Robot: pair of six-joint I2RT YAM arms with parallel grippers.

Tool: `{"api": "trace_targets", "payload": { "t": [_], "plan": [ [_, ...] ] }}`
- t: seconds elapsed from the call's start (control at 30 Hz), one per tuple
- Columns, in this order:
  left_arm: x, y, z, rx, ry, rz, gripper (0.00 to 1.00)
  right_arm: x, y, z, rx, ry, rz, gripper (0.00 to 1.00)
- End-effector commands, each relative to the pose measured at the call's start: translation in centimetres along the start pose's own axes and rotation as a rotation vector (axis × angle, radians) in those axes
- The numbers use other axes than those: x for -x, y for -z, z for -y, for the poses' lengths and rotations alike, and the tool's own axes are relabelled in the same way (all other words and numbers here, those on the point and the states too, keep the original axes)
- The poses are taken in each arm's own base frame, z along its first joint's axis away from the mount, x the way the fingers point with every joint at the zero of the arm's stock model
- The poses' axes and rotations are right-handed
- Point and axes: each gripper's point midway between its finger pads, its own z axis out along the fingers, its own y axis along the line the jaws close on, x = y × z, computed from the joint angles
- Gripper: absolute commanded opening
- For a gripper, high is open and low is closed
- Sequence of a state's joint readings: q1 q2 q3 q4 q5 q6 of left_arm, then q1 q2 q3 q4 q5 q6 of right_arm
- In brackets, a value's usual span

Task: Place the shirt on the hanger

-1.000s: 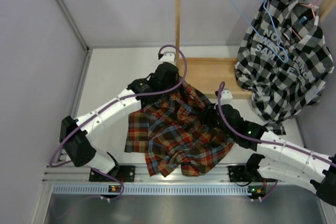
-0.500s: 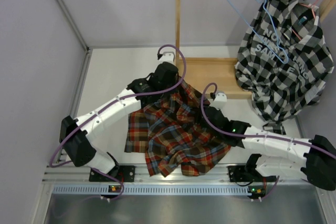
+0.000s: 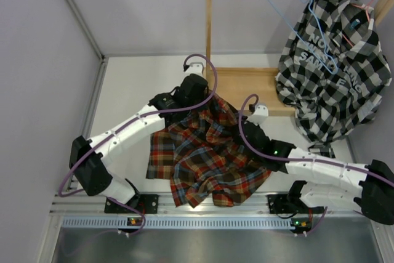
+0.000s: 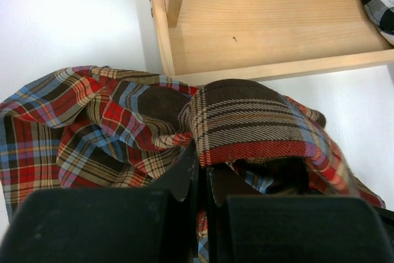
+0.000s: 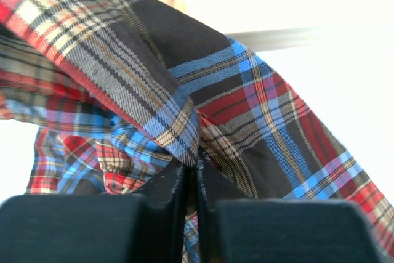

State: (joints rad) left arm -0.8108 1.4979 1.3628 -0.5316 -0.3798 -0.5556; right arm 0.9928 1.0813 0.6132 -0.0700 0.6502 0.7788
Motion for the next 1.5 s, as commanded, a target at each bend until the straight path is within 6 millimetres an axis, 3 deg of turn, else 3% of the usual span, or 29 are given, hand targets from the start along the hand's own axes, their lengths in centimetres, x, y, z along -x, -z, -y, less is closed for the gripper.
{"api": "trace_targets", "payload": {
  "t": [0.0,0.2,0.23,0.37,0.47,0.6,0.7,0.83,0.87,0.97,1.1,1.3,1.4,1.47],
  "plan": [
    [2.0,1.2,-0.1,-0.021,0.034,0.069,0.0,3.7,1.8,-1.5,0.072,-0.02,0.101,0.0],
    [1.6,1.4,1.2,-0.092,0.004,0.04,0.0,10.1,4.7,-0.5,0.035,0.206,0.226,0.0],
    [1.5,1.3,1.4,-0.107,-0.006,0.036,0.0,12.1,5.3,-0.8,0.033,0.218,0.248,0.0],
    [-0.1,0.8,4.2,-0.251,-0.042,-0.038,0.0,14.6,5.5,-0.4,0.053,0.388,0.19,0.0],
    [-1.8,-0.2,5.7,-0.311,-0.04,-0.091,0.0,13.5,3.5,1.8,0.036,0.398,0.104,0.0],
    [-5.0,-2.5,4.6,-0.261,-0.008,-0.141,0.0,10.6,2.3,4.4,0.032,0.365,0.017,0.0],
    [-6.1,-3.5,3.3,-0.191,0.024,-0.152,0.03,10.5,2.3,5.4,0.015,0.352,0.015,0.0],
    [-6.6,-3.7,3.1,-0.186,0.036,-0.154,0.29,9.9,2.2,4.9,0.07,0.344,-0.013,0.0],
    [-6.6,-3.7,3.1,-0.188,0.029,-0.153,0.42,9.7,2.0,5.0,0.065,0.341,-0.023,0.0],
    [-6.0,-3.4,3.2,-0.2,-0.01,-0.135,0.49,9.1,1.2,5.3,0.052,0.339,-0.054,0.0],
    [-6.2,-3.4,2.7,-0.201,-0.075,-0.138,0.5,9.2,0.9,5.6,0.039,0.324,-0.059,0.0],
    [-8.8,-4.1,1.8,-0.191,-0.125,-0.201,0.44,10.2,1.0,5.6,0.045,0.309,-0.043,0.0],
    [-9.9,-4.0,2.4,-0.251,-0.143,-0.224,0.41,10.6,1.3,5.4,0.069,0.298,-0.035,0.0],
    [-9.4,-4.1,3.4,-0.307,-0.131,-0.188,0.41,10.8,1.4,5.2,0.084,0.295,-0.033,0.0]
  ]
}}
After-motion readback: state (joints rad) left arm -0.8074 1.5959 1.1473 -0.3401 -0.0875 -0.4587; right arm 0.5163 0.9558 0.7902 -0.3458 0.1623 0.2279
